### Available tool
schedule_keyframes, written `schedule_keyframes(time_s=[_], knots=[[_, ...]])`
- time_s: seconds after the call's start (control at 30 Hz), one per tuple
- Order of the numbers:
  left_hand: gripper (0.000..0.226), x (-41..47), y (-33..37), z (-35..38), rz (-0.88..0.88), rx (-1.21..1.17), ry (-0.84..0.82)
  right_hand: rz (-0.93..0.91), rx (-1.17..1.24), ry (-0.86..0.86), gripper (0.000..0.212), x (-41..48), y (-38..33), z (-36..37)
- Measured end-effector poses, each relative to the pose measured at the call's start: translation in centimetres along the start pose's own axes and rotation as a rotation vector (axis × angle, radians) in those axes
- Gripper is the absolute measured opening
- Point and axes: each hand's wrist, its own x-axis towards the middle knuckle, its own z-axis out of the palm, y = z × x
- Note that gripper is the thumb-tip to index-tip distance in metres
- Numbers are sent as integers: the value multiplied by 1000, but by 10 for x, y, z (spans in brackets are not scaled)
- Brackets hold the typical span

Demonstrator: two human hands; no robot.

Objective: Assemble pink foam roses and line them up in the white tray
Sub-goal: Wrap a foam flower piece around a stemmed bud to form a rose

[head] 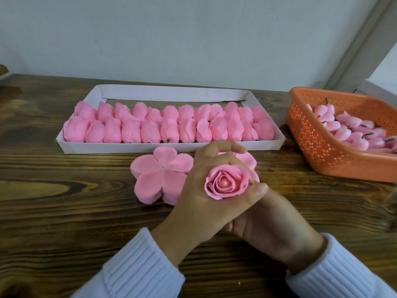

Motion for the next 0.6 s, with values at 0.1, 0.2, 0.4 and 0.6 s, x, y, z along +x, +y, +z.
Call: schedule_keyframes(time_s=[0.1,0.2,0.4,0.6], knots=[[17,0,0,0,-45,-23,-50,47,57,-62,42,-1,-1,-3],[26,-1,-1,1,-41,-42,-61,33,93,-122,35,-2,-2,-6],[12,1,0,2,-19,-74,-15,-13,207,-165,47,-1,-1,-7],[14,-2,0,2,-40,-88,-31,50,174,-154,39,2,-4,-5]])
